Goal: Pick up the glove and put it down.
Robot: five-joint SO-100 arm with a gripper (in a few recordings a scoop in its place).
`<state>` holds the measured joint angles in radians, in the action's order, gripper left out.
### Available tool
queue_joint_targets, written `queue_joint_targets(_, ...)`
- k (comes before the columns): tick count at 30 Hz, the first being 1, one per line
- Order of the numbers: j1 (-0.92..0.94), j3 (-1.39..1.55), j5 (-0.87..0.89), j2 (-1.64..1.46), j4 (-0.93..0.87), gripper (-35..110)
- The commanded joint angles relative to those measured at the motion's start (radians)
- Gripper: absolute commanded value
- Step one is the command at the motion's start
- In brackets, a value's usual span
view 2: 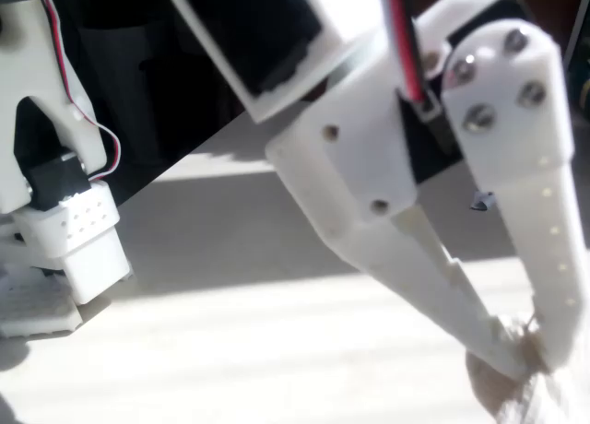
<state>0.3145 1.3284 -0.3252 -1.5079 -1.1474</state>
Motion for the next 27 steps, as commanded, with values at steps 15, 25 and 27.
queue_joint_targets(15, 0.028, 0.201, -0.009, 0.095, 0.275, 0)
queue_joint_targets(25, 0.028, 0.202, -0.009, 0.213, 0.357, 0)
queue_joint_targets(27, 0.028, 0.201, -0.009, 0.233, 0.359, 0)
